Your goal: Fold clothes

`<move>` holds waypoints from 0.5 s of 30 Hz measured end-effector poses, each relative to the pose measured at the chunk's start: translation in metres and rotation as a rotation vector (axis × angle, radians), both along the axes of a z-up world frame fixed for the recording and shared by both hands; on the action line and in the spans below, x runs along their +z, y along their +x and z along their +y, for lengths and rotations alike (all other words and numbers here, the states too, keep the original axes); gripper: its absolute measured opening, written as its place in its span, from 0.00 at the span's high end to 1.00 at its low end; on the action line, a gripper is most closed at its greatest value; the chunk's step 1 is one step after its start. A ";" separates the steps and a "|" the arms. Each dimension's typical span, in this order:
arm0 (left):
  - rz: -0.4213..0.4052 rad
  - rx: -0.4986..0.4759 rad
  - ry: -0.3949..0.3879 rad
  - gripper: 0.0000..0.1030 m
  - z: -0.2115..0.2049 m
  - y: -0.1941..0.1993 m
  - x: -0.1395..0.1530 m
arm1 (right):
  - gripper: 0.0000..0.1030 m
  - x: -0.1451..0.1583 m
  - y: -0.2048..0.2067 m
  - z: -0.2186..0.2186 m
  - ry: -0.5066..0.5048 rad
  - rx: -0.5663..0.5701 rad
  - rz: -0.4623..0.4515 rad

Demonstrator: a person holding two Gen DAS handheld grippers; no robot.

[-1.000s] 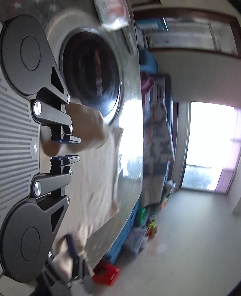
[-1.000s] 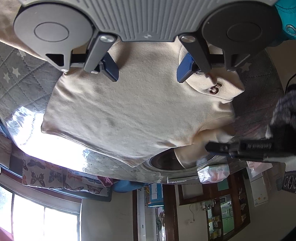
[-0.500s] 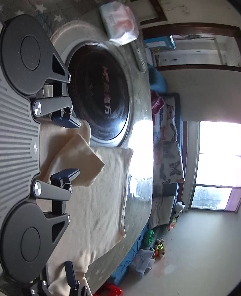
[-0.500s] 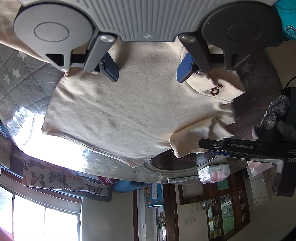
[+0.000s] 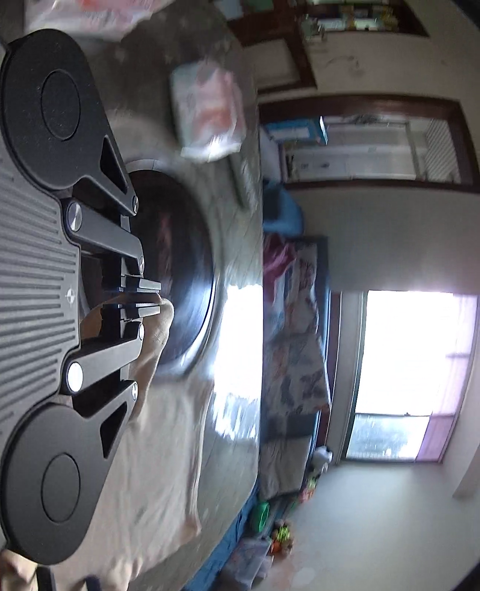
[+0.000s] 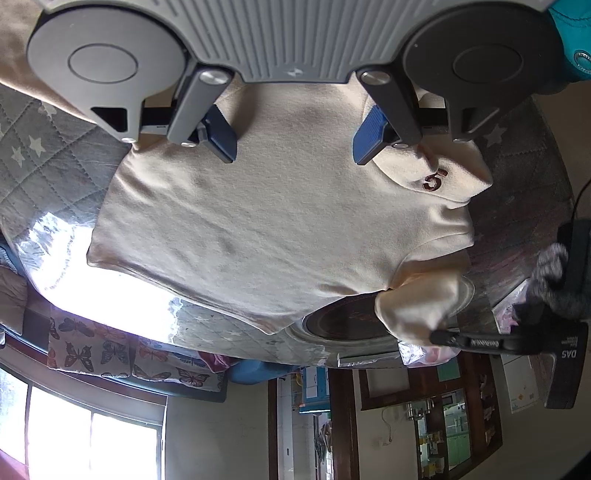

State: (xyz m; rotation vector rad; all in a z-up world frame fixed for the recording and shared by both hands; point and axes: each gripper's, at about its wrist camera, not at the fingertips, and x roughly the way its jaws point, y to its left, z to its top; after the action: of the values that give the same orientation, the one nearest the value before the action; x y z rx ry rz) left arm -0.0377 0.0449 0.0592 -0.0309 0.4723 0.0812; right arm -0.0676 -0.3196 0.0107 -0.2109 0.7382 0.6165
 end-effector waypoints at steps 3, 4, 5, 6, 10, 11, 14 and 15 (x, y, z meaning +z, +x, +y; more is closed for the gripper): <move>-0.006 0.074 0.039 0.95 0.028 0.002 0.001 | 0.31 0.000 0.000 0.001 -0.009 -0.001 0.000; 0.001 0.092 0.056 0.95 0.036 0.003 -0.002 | 0.31 0.000 0.001 0.002 -0.012 -0.002 0.000; 0.014 0.108 0.070 0.95 0.043 0.005 -0.006 | 0.31 -0.001 0.001 0.002 -0.015 -0.002 0.000; 0.030 0.127 0.084 0.95 0.048 0.008 -0.012 | 0.31 -0.001 0.001 0.003 -0.018 -0.003 -0.001; 0.092 0.195 0.145 0.95 0.064 0.012 -0.038 | 0.31 -0.001 0.002 0.004 -0.025 -0.006 0.001; 0.103 0.201 0.143 0.95 0.066 0.011 -0.043 | 0.31 -0.001 0.002 0.004 -0.026 -0.007 0.002; 0.123 0.220 0.117 0.95 0.074 0.009 -0.046 | 0.30 -0.001 0.002 0.005 -0.030 -0.008 0.003; 0.127 0.222 0.127 0.94 0.074 0.009 -0.046 | 0.30 -0.001 0.002 0.005 -0.032 -0.008 0.002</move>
State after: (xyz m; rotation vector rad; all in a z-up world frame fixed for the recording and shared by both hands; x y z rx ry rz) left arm -0.0285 0.1187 0.0136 0.0464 0.5887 0.3326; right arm -0.0651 -0.3143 0.0095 -0.2367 0.7510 0.5979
